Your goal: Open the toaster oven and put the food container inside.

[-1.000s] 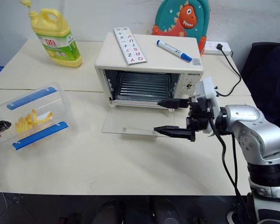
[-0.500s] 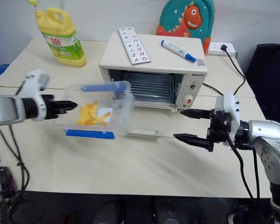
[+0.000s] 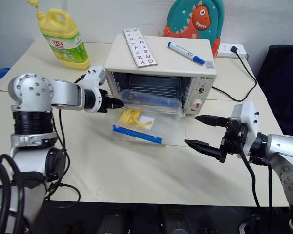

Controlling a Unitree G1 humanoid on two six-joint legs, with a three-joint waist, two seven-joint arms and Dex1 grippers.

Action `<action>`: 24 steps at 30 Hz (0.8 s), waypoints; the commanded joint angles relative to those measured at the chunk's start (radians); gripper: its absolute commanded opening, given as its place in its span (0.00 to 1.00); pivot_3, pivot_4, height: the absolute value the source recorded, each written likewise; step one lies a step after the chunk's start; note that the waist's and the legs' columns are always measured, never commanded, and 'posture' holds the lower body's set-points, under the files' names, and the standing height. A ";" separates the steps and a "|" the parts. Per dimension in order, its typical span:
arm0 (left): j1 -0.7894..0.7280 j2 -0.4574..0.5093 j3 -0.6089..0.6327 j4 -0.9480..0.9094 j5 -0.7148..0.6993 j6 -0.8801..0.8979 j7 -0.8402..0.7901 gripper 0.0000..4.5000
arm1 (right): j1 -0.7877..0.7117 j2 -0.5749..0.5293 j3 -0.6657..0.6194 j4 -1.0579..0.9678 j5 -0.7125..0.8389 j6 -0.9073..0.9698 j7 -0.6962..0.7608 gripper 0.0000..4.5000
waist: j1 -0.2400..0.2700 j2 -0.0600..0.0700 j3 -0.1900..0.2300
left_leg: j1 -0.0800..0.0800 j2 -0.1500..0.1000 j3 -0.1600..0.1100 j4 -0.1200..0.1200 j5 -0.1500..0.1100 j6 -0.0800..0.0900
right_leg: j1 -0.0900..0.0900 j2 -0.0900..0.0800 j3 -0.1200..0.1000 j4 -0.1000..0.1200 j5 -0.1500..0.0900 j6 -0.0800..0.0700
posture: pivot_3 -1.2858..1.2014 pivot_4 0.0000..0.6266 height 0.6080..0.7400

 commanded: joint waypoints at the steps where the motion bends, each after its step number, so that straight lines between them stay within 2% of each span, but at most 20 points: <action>1: -0.038 -0.052 0.102 0.005 0.072 -0.017 0.010 0.56 | -0.009 0.010 -0.016 -0.029 0.015 -0.020 -0.026 1.00 | 0.003 0.001 0.000 | 0.000 0.000 0.000 0.000 0.000 0.000 | 0.000 0.000 0.000 0.000 0.000 0.000 | 0.52 0.24 1.00; 4: -0.039 -0.087 0.197 -0.024 0.096 -0.008 0.001 0.75 | -0.011 0.014 -0.014 -0.030 0.016 -0.017 -0.043 1.00 | 0.003 0.001 0.000 | 0.000 0.000 0.000 0.000 0.001 0.000 | 0.000 0.000 0.000 0.001 0.000 0.000 | 0.52 0.24 1.00; 7: -0.024 -0.091 0.268 -0.091 0.067 0.002 -0.045 0.75 | -0.009 0.013 -0.014 -0.022 0.015 -0.016 -0.050 1.00 | 0.002 0.001 0.000 | 0.000 -0.001 0.000 0.000 0.002 0.000 | 0.000 0.000 0.000 0.001 0.000 0.001 | 0.52 0.24 1.00; 9: -0.001 -0.065 0.331 -0.160 -0.035 0.002 -0.118 0.75 | -0.006 0.013 -0.009 -0.017 0.015 -0.008 -0.057 1.00 | 0.001 0.001 0.000 | 0.000 0.000 0.000 0.000 0.002 -0.001 | 0.000 0.000 0.000 0.001 0.000 0.001 | 0.52 0.24 1.00; 13: 0.083 0.055 0.444 -0.314 -0.207 -0.012 -0.335 0.76 | 0.009 0.011 -0.016 -0.027 0.068 0.027 -0.053 0.80 | -0.011 0.002 0.001 | 0.000 0.001 0.000 -0.001 0.002 -0.002 | -0.001 0.000 0.000 0.002 0.000 0.000 | 0.52 0.24 1.00; 14: 0.116 0.093 0.466 -0.342 -0.259 -0.021 -0.417 0.67 | 0.015 0.007 -0.019 -0.038 0.087 0.037 -0.046 0.72 | -0.012 0.002 0.001 | 0.001 0.001 0.000 -0.002 0.003 -0.003 | -0.001 0.000 0.000 0.002 0.000 0.000 | 0.52 0.24 1.00; 16: 0.199 0.178 0.466 -0.401 -0.336 -0.049 -0.587 0.56 | 0.029 -0.002 -0.020 -0.060 0.117 0.052 -0.034 0.57 | -0.013 0.003 0.001 | 0.001 0.001 -0.001 -0.002 0.003 -0.005 | -0.001 0.000 -0.001 0.003 0.000 0.000 | 0.52 0.24 1.00; 18: 0.321 0.285 0.396 -0.483 -0.344 -0.117 -0.783 0.42 | 0.051 -0.012 -0.012 -0.083 0.142 0.068 -0.015 0.41 | -0.012 0.003 0.001 | 0.002 0.000 -0.001 -0.002 0.003 -0.005 | 0.000 0.000 -0.001 0.003 0.000 -0.001 | 0.52 0.24 1.00; 21: 0.581 0.517 0.131 -0.602 -0.133 -0.407 -1.122 0.21 | 0.098 -0.006 0.054 -0.126 0.127 0.065 0.014 0.18 | -0.017 0.003 0.001 | 0.004 0.000 -0.002 -0.002 0.003 -0.005 | 0.002 0.000 -0.001 0.001 -0.001 -0.001 | 0.52 0.24 1.00; 23: 0.646 0.589 -0.027 -0.596 0.022 -0.584 -1.202 0.08 | 0.109 0.013 0.116 -0.134 0.090 0.045 0.008 0.04 | -0.008 0.003 0.001 | 0.004 0.000 -0.002 -0.002 0.003 -0.004 | 0.004 -0.001 -0.002 0.000 -0.001 -0.002 | 0.52 0.24 1.00; 24: 0.660 0.607 -0.095 -0.586 0.095 -0.658 -1.220 0.01 | 0.105 0.038 0.168 -0.129 0.051 0.025 -0.011 0.00 | -0.004 0.002 0.000 | 0.004 -0.001 -0.002 -0.002 0.004 -0.003 | 0.004 -0.001 -0.002 -0.001 -0.001 -0.002 | 0.52 0.24 1.00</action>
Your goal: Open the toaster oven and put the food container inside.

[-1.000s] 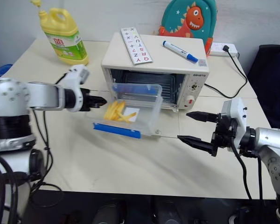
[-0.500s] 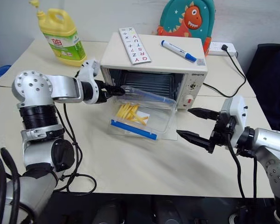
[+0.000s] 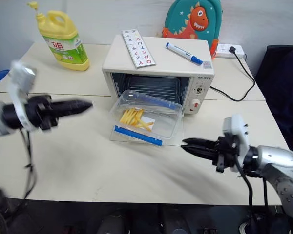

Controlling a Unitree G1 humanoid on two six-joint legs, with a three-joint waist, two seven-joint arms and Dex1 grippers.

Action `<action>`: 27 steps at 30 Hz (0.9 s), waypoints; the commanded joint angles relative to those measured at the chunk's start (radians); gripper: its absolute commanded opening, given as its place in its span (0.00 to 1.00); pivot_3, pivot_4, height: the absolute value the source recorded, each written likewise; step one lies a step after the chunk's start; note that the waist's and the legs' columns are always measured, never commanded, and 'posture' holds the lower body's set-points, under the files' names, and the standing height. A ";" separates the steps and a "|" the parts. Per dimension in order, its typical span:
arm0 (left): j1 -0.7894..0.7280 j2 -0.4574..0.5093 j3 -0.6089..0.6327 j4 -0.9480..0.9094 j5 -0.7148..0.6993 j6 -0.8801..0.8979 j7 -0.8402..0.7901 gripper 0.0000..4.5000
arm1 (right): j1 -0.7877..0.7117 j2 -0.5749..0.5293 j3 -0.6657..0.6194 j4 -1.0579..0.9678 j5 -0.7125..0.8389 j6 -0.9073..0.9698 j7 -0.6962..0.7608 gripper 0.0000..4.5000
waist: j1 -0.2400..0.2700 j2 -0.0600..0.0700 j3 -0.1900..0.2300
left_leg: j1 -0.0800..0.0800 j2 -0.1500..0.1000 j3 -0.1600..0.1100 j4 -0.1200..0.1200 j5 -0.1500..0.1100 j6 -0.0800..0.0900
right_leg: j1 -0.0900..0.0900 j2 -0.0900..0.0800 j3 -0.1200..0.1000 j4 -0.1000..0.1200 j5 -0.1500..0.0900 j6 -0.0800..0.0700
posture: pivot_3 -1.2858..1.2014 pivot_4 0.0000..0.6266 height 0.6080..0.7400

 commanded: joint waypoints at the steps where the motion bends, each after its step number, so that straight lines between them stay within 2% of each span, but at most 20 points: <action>1: 0.004 0.037 -0.238 0.015 0.265 -0.287 -0.091 0.01 | -0.012 0.059 0.125 -0.020 -0.096 -0.058 -0.036 0.00 | 0.008 -0.001 -0.001 | 0.000 0.000 0.000 0.000 -0.001 0.001 | 0.001 0.000 0.000 -0.001 0.000 0.000 | 0.52 0.24 1.00; 3: -0.043 -0.012 -0.322 0.049 0.344 -0.353 -0.069 0.01 | -0.038 0.109 0.189 0.014 -0.165 -0.080 -0.091 0.00 | 0.011 -0.001 -0.001 | -0.001 0.000 0.000 0.000 -0.002 0.005 | 0.001 0.000 0.001 -0.002 0.000 0.000 | 0.52 0.24 1.00; 4: -0.062 -0.034 -0.340 0.061 0.361 -0.370 -0.065 0.01 | -0.048 0.126 0.205 0.027 -0.186 -0.084 -0.110 0.00 | 0.011 -0.001 -0.001 | -0.002 0.000 0.000 0.000 -0.006 0.011 | 0.000 0.000 0.001 -0.002 0.001 0.000 | 0.52 0.24 1.00; 8: -0.129 -0.169 -0.378 0.101 0.377 -0.370 -0.022 0.01 | -0.128 0.221 0.292 0.118 -0.336 -0.131 -0.230 0.00 | 0.010 -0.001 -0.001 | -0.007 0.000 0.001 0.003 -0.007 0.015 | -0.004 0.000 0.001 -0.002 0.002 0.003 | 0.52 0.24 1.00; 13: -0.144 -0.298 -0.397 0.090 0.390 -0.344 0.053 0.01 | -0.233 0.329 0.294 0.211 -0.438 -0.167 -0.364 0.00 | 0.005 -0.001 -0.001 | -0.008 0.000 0.003 0.003 -0.005 0.011 | -0.008 0.001 0.004 0.000 0.001 0.003 | 0.52 0.24 1.00; 18: -0.172 -0.411 -0.391 0.091 0.435 -0.344 0.165 0.01 | -0.323 0.381 0.295 0.278 -0.479 -0.180 -0.403 0.00 | 0.007 -0.001 -0.001 | -0.007 0.000 0.002 0.004 -0.005 0.012 | -0.007 0.001 0.004 0.003 0.001 0.003 | 0.52 0.24 1.00; 21: -0.216 -0.468 -0.364 0.187 0.497 -0.375 0.262 0.01 | -0.360 0.404 0.301 0.319 -0.501 -0.197 -0.404 0.00 | 0.008 -0.001 -0.001 | -0.007 0.000 0.002 0.004 -0.005 0.012 | -0.007 0.001 0.004 0.002 0.002 0.003 | 0.52 0.24 1.00; 27: -0.309 -0.559 -0.349 0.320 0.565 -0.468 0.342 0.01 | -0.471 0.468 0.304 0.455 -0.552 -0.252 -0.419 0.00 | 0.006 -0.001 -0.001 | -0.007 0.000 0.003 0.004 -0.005 0.011 | -0.008 0.001 0.004 0.003 0.002 0.003 | 0.52 0.24 1.00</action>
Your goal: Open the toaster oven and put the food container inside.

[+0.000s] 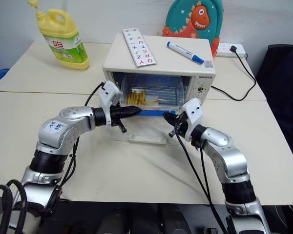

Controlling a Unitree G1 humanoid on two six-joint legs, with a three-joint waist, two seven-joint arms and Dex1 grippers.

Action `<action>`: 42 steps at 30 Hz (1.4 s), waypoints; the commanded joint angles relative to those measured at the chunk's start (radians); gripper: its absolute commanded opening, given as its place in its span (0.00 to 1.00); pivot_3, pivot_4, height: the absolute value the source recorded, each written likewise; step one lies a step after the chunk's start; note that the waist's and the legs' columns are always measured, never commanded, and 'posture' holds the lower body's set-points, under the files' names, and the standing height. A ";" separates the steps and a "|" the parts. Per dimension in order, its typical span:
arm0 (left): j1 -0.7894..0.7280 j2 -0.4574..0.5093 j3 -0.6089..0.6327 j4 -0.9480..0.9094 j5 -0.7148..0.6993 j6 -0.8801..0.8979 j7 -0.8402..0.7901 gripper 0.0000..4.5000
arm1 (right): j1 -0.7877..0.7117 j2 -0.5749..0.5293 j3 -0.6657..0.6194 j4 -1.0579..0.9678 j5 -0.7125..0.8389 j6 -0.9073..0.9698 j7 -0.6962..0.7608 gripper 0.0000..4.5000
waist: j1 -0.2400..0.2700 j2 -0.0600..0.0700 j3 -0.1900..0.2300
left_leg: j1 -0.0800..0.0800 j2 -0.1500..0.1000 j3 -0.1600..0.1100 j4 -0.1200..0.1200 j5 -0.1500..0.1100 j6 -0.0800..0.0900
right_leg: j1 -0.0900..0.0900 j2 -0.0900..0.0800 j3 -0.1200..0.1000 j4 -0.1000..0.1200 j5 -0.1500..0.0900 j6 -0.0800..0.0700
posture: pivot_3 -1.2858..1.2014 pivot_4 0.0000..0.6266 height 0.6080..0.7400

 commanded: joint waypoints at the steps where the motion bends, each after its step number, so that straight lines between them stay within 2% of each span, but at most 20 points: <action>1: -0.065 -0.052 0.016 0.017 0.028 -0.060 0.034 0.01 | -0.059 0.032 -0.005 0.052 -0.027 -0.058 -0.011 0.00 | 0.003 0.000 0.000 | 0.000 0.000 0.000 0.000 0.000 0.000 | 0.000 0.000 0.000 0.000 0.000 0.000 | 0.52 0.24 1.00; 10: -0.133 -0.142 0.028 0.152 0.073 -0.131 0.054 0.01 | -0.206 0.121 -0.018 0.327 -0.111 -0.201 -0.060 0.00 | -0.005 0.000 0.000 | 0.000 0.000 0.001 0.000 0.001 -0.002 | 0.000 0.000 0.000 0.000 0.000 0.000 | 0.52 0.24 1.00; 13: -0.140 -0.136 0.037 0.159 0.069 -0.135 0.031 0.01 | -0.225 0.133 -0.040 0.331 -0.088 -0.206 -0.047 0.00 | -0.012 0.000 0.000 | 0.001 0.000 0.001 0.000 0.002 -0.003 | 0.000 0.000 0.000 0.001 0.000 0.000 | 0.52 0.24 1.00; 21: -0.030 -0.003 0.103 -0.090 -0.089 -0.004 -0.153 0.01 | -0.141 0.097 -0.046 0.157 -0.026 -0.120 0.001 0.00 | -0.024 0.001 0.000 | -0.001 0.001 0.001 -0.001 0.003 -0.005 | -0.003 -0.001 0.000 0.007 0.000 0.000 | 0.52 0.24 1.00; 24: 0.048 0.082 0.072 -0.173 -0.110 0.016 -0.237 0.01 | -0.114 0.097 -0.037 0.128 -0.028 -0.102 0.001 0.00 | -0.027 0.001 0.000 | 0.000 0.001 0.001 -0.001 0.003 -0.006 | -0.003 -0.001 0.001 0.008 0.000 0.000 | 0.52 0.24 1.00; 27: 0.078 0.123 0.029 -0.158 -0.074 0.028 -0.253 0.01 | -0.094 0.090 -0.040 0.098 -0.023 -0.080 0.003 0.00 | -0.025 0.001 0.000 | 0.001 0.000 0.001 -0.001 0.005 -0.006 | -0.003 -0.001 0.001 0.006 0.000 0.000 | 0.52 0.24 1.00; 30: 0.037 0.100 -0.028 -0.009 0.047 -0.038 -0.175 0.01 | -0.040 0.048 -0.061 0.006 0.016 -0.032 0.036 0.00 | -0.019 0.001 0.000 | 0.001 -0.001 0.000 -0.001 0.005 -0.006 | -0.002 -0.001 0.000 0.006 0.000 0.000 | 0.52 0.24 1.00; 33: -0.064 0.010 -0.011 0.197 0.097 -0.143 -0.102 0.01 | 0.071 -0.049 -0.097 -0.166 0.122 0.061 0.120 0.00 | -0.001 0.001 0.000 | -0.001 -0.002 -0.001 0.000 0.004 -0.003 | -0.002 -0.001 -0.001 0.003 0.000 0.000 | 0.52 0.24 1.00; 36: -0.128 -0.041 0.001 0.327 0.128 -0.220 -0.083 0.01 | 0.169 -0.134 -0.130 -0.298 0.216 0.131 0.175 0.00 | 0.010 0.002 0.000 | -0.004 -0.002 -0.002 0.000 0.001 0.003 | -0.003 -0.002 -0.002 -0.001 0.000 0.001 | 0.52 0.24 1.00; 40: -0.188 -0.087 0.016 0.437 0.138 -0.285 -0.095 0.01 | 0.365 -0.270 -0.225 -0.465 0.316 0.170 0.264 0.00 | 0.009 0.002 0.000 | -0.007 -0.002 -0.001 -0.001 0.000 0.003 | -0.003 -0.003 -0.001 -0.004 0.001 0.003 | 0.52 0.24 1.00; 42: -0.196 -0.095 0.027 0.443 0.129 -0.288 -0.115 0.01 | 0.425 -0.301 -0.270 -0.502 0.353 0.183 0.266 0.00 | 0.010 0.002 0.000 | -0.007 -0.002 -0.002 0.000 0.000 0.003 | -0.003 -0.002 -0.002 -0.004 0.001 0.003 | 0.52 0.24 1.00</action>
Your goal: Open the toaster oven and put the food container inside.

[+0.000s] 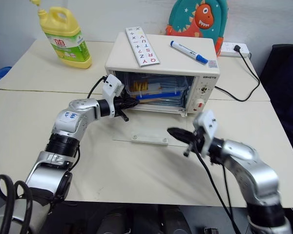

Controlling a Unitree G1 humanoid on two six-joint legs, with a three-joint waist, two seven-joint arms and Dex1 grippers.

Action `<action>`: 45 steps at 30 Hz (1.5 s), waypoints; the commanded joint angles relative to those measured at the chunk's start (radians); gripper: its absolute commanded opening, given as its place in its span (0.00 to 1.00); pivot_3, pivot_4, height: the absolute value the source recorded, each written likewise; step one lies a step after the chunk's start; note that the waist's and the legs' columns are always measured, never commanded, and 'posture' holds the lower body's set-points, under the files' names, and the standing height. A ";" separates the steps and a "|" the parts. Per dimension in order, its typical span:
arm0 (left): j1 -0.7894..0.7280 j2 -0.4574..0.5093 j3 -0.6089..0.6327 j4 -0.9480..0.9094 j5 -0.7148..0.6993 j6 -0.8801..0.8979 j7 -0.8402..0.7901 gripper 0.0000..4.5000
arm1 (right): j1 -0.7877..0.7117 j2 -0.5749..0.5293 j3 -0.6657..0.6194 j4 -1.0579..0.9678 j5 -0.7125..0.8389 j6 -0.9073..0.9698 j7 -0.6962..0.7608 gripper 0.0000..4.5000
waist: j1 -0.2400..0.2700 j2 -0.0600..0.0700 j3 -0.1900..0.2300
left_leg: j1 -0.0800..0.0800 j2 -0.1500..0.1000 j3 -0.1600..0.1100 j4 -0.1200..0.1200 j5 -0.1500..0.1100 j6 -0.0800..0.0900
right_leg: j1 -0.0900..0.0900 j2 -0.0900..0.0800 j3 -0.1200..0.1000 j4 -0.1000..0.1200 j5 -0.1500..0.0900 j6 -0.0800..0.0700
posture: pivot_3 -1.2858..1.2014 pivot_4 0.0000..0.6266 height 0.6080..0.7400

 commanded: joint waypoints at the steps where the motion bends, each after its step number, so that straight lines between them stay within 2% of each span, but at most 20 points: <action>1: -0.039 -0.012 0.028 -0.012 -0.016 -0.027 -0.038 0.01 | 0.068 -0.041 -0.097 -0.100 0.084 0.018 0.015 0.00 | 0.000 0.000 0.000 | 0.000 0.000 0.000 0.000 0.000 0.000 | 0.000 0.000 0.000 0.000 0.000 0.000 | 0.52 0.24 1.00; 3: 0.008 0.041 0.029 -0.130 -0.047 0.018 -0.115 0.01 | 0.132 -0.051 -0.142 -0.115 0.098 0.023 -0.003 0.00 | -0.004 0.000 0.000 | 0.000 0.000 0.000 0.001 0.000 0.001 | 0.000 0.000 0.001 0.001 0.001 0.001 | 0.52 0.24 1.00; 6: 0.072 0.137 0.056 -0.292 -0.111 0.115 -0.210 0.14 | 0.196 -0.053 -0.161 -0.126 0.085 0.011 -0.018 0.00 | -0.008 0.000 0.000 | 0.002 0.000 0.001 0.000 0.001 -0.001 | 0.001 0.001 0.002 0.002 0.001 0.001 | 0.52 0.24 1.00; 12: 0.208 0.449 0.164 -0.562 -0.228 0.215 -0.418 0.55 | 0.290 -0.033 -0.147 -0.125 0.053 -0.028 -0.041 0.00 | -0.015 0.000 0.000 | 0.005 0.001 0.002 -0.001 0.003 -0.004 | 0.002 0.001 0.003 0.003 0.001 0.000 | 0.52 0.24 1.00; 16: 0.271 0.638 0.253 -0.631 -0.307 0.256 -0.542 0.81 | 0.311 -0.031 -0.136 -0.095 0.035 -0.048 -0.048 0.00 | -0.019 0.000 0.000 | 0.010 0.001 0.001 -0.002 0.001 -0.002 | 0.007 0.001 0.002 0.001 0.000 -0.001 | 0.52 0.24 1.00; 19: 0.299 0.755 0.320 -0.636 -0.360 0.271 -0.638 1.00 | 0.309 -0.023 -0.078 -0.040 -0.039 -0.092 -0.053 0.00 | -0.017 -0.001 0.000 | 0.010 0.001 0.001 -0.001 -0.001 0.002 | 0.009 0.001 0.001 0.000 0.000 -0.001 | 0.52 0.24 1.00; 22: 0.308 0.850 0.365 -0.627 -0.391 0.272 -0.711 1.00 | 0.278 0.008 -0.012 0.039 -0.095 -0.137 -0.060 0.00 | -0.014 -0.001 0.000 | 0.010 0.000 0.001 -0.002 -0.001 0.003 | 0.009 0.001 0.001 0.000 -0.001 -0.002 | 0.52 0.24 1.00; 25: 0.295 0.898 0.383 -0.617 -0.392 0.248 -0.725 1.00 | 0.218 0.051 0.057 0.142 -0.159 -0.187 -0.067 0.00 | -0.014 -0.001 0.000 | 0.010 0.000 0.001 -0.002 -0.001 0.003 | 0.008 0.001 0.001 0.000 -0.001 -0.002 | 0.52 0.24 1.00; 32: 0.254 0.899 0.407 -0.643 -0.450 0.293 -0.668 1.00 | 0.044 0.171 0.134 0.355 -0.247 -0.291 -0.086 0.00 | -0.022 0.000 0.000 | 0.010 0.001 0.002 -0.002 -0.001 0.003 | 0.007 0.002 0.001 0.001 -0.001 -0.003 | 0.52 0.24 1.00; 36: 0.282 0.905 0.410 -0.642 -0.445 0.275 -0.667 1.00 | -0.057 0.195 0.108 0.347 -0.171 -0.232 -0.072 0.00 | -0.033 0.001 0.001 | 0.010 0.001 0.002 -0.002 -0.001 0.003 | 0.006 0.002 0.001 0.002 -0.001 -0.003 | 0.52 0.24 1.00; 41: 0.290 0.903 0.404 -0.607 -0.432 0.247 -0.670 1.00 | -0.104 0.058 0.002 0.181 -0.020 -0.090 -0.007 0.35 | -0.030 0.003 0.002 | 0.009 0.001 0.002 -0.002 -0.001 0.002 | 0.006 0.002 0.001 0.003 -0.001 -0.003 | 0.52 0.24 1.00; 45: 0.290 0.918 0.386 -0.564 -0.403 0.205 -0.692 1.00 | -0.111 -0.156 -0.180 0.104 0.135 0.034 0.088 0.66 | -0.025 0.003 0.002 | 0.009 0.001 0.001 -0.002 -0.001 0.003 | 0.007 0.001 0.001 0.001 -0.001 -0.003 | 0.52 0.24 1.00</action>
